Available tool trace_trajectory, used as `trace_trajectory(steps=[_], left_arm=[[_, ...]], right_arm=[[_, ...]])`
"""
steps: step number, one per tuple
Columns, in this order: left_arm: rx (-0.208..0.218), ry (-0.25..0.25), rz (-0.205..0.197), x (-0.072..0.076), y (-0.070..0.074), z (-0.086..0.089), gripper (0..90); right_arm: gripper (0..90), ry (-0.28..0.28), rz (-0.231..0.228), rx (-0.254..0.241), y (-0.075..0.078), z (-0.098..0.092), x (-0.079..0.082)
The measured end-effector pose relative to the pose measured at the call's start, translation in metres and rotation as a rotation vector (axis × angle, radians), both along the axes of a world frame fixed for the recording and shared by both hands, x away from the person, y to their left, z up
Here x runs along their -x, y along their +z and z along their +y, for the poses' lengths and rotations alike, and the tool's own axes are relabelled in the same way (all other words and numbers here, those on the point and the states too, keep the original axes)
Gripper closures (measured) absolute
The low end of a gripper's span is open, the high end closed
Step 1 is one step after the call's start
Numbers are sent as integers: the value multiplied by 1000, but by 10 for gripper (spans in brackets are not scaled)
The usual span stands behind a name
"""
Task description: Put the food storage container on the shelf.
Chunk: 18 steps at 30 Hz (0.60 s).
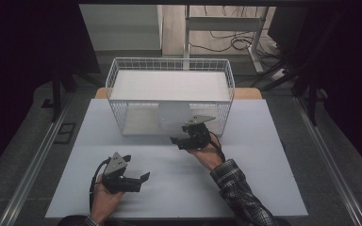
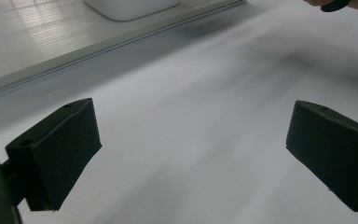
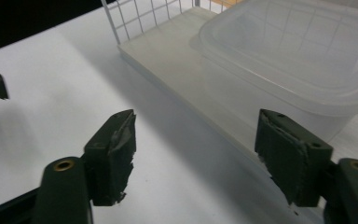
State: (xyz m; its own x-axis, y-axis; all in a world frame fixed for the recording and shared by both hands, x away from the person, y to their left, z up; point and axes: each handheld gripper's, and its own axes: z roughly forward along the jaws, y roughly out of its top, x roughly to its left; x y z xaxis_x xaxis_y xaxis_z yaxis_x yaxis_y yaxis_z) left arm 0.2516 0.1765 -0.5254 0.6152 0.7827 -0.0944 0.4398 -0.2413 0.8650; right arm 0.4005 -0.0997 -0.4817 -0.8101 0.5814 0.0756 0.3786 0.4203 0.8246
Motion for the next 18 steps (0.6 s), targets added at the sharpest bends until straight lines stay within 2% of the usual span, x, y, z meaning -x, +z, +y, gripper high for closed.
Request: trace_trajectory(steps=[18], left_arm=[[-2, -4, 8, -1, -1, -1, 22]], right_arm=[[114, 28, -8, 20, 4, -10, 31]])
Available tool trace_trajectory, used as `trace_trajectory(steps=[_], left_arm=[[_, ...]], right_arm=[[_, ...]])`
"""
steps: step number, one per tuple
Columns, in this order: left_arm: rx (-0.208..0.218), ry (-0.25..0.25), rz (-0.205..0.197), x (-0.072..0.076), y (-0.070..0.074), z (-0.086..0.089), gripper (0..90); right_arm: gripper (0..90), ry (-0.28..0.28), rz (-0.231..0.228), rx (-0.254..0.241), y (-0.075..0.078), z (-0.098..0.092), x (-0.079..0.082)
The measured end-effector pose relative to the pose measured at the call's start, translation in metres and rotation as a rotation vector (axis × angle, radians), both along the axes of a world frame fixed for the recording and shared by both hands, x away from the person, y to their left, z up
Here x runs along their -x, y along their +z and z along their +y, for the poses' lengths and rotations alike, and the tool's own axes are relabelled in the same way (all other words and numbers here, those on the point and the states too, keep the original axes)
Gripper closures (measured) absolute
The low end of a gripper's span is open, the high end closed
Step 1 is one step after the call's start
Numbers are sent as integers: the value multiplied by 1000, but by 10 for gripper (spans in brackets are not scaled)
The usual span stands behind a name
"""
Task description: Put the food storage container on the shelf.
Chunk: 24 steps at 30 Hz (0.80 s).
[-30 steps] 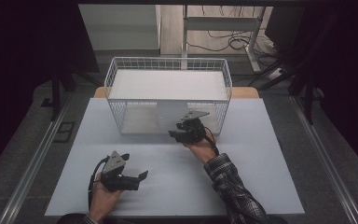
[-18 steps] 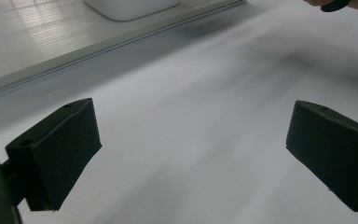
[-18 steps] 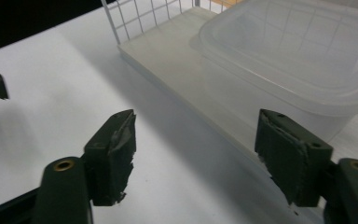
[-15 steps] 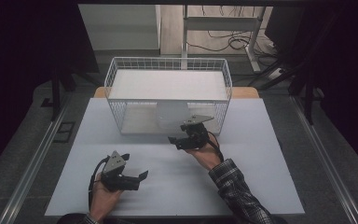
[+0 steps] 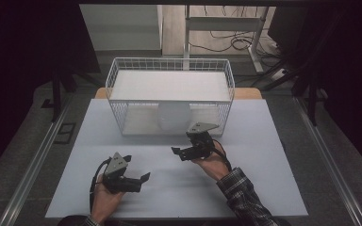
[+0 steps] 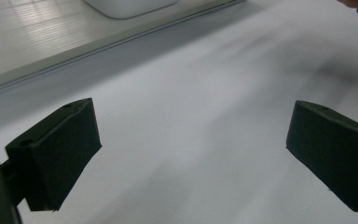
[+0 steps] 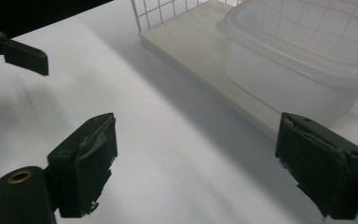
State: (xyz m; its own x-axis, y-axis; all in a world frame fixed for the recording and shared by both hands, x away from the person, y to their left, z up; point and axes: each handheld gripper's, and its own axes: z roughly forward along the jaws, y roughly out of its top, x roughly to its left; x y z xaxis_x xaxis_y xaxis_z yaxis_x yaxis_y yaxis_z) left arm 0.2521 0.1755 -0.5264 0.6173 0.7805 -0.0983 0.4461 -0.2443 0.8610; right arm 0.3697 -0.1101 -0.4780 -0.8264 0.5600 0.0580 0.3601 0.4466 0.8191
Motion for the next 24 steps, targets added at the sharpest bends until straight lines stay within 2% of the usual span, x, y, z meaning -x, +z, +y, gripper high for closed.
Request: trace_trajectory(steps=[15, 24], left_arm=[[-3, 0, 5, 0, 0, 1, 21], [-4, 7, 0, 0, 0, 3, 21]], right_arm=[[22, -8, 6, 37, -3, -26, 26], [16, -33, 4, 26, 0, -50, 41]])
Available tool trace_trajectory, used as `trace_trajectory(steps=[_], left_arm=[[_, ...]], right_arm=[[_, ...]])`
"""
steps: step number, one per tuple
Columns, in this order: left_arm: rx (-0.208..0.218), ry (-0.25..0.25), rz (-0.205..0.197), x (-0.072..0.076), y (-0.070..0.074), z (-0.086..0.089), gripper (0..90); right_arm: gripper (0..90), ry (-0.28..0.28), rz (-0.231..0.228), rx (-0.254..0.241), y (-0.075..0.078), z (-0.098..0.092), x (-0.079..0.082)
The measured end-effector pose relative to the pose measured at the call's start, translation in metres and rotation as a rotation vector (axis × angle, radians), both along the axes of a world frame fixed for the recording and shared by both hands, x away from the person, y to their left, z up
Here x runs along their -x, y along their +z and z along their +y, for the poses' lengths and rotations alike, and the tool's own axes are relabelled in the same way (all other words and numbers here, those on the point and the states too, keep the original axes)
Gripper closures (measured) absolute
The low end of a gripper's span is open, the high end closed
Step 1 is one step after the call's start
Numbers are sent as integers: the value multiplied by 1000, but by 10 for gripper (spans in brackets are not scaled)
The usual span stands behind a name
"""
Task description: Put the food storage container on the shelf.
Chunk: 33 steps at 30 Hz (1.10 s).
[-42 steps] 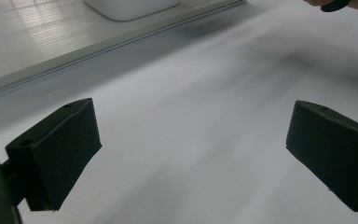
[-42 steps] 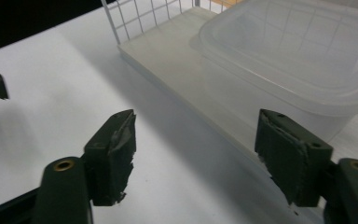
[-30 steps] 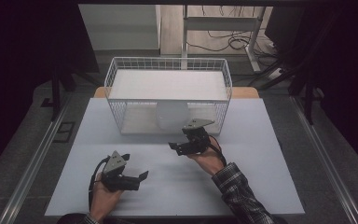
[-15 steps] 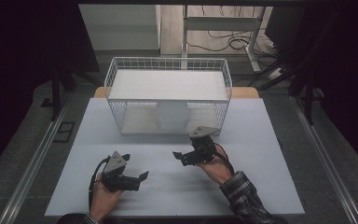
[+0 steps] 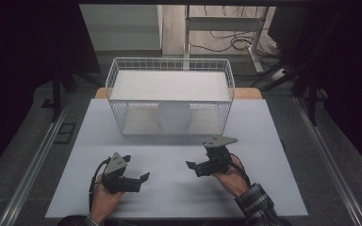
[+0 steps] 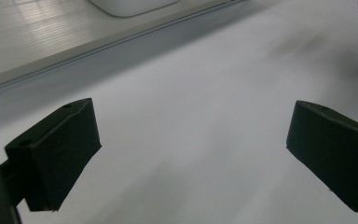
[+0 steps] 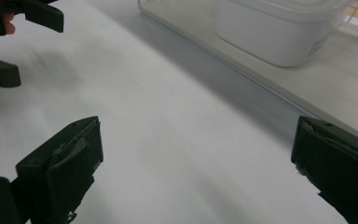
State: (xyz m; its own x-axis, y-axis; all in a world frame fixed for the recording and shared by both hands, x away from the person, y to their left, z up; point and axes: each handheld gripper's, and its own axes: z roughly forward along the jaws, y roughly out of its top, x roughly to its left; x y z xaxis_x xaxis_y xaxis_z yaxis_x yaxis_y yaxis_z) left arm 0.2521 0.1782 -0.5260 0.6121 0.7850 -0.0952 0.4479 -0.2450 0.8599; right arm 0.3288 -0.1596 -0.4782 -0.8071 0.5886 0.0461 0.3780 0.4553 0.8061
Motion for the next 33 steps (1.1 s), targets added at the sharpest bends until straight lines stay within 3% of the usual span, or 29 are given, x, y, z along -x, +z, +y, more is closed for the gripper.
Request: trace_trajectory(steps=[22, 33], left_arm=[[1, 35, -8, 2, 4, 17, 21], [13, 66, -17, 4, 3, 29, 21]], right_arm=[[0, -127, -57, 25, -6, -67, 29], [0, -225, -49, 34, -13, -102, 39]])
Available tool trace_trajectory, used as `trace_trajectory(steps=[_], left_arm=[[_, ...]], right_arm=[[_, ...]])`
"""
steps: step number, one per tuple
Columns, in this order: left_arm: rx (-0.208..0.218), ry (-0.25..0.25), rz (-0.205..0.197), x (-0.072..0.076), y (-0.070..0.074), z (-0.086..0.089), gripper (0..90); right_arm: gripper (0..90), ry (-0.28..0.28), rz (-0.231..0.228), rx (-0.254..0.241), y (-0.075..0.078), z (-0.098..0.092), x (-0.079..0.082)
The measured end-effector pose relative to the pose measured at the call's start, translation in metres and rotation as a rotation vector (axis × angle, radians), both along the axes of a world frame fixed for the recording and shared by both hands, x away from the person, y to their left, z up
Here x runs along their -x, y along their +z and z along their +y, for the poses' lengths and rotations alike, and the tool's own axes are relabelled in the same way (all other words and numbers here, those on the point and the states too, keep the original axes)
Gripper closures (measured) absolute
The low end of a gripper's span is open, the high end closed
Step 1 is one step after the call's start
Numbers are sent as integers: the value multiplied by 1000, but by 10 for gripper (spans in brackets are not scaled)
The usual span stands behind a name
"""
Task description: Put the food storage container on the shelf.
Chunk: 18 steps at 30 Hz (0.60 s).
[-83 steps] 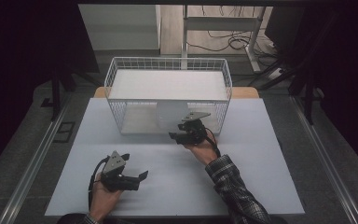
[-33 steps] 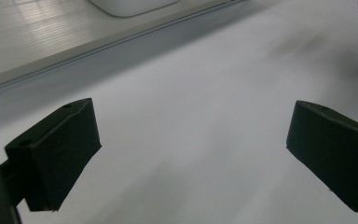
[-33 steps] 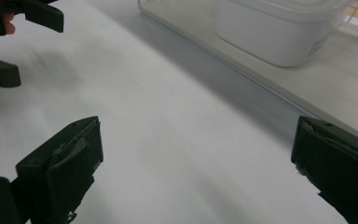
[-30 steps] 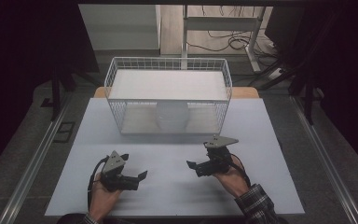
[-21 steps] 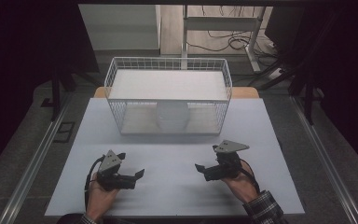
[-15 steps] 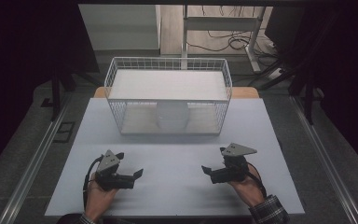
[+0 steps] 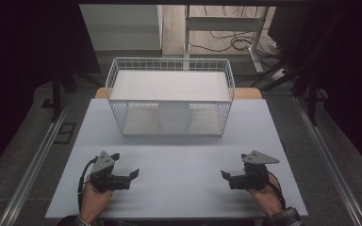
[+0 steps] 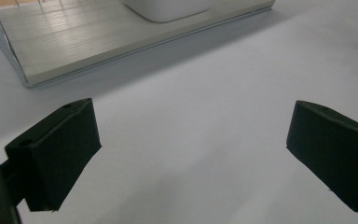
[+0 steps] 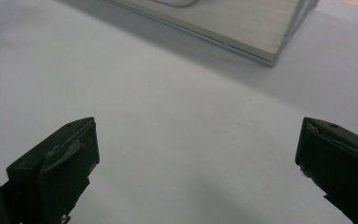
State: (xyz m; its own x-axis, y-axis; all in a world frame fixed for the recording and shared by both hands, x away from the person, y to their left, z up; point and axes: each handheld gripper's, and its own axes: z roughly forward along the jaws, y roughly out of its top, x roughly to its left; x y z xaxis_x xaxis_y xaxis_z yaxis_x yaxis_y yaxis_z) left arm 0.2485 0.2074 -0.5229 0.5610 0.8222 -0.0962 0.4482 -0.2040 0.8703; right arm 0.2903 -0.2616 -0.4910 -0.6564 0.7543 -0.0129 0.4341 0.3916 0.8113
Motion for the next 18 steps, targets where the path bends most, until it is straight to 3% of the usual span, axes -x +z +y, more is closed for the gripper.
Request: trace_trajectory(steps=[10, 18], left_arm=[[-82, -22, 23, -3, -7, -6, 16], [-108, -47, 39, -4, -11, -11, 8]], right_arm=[[0, -54, 16, 34, -14, -23, 9], [0, -27, 84, 101, -27, -17, 9]])
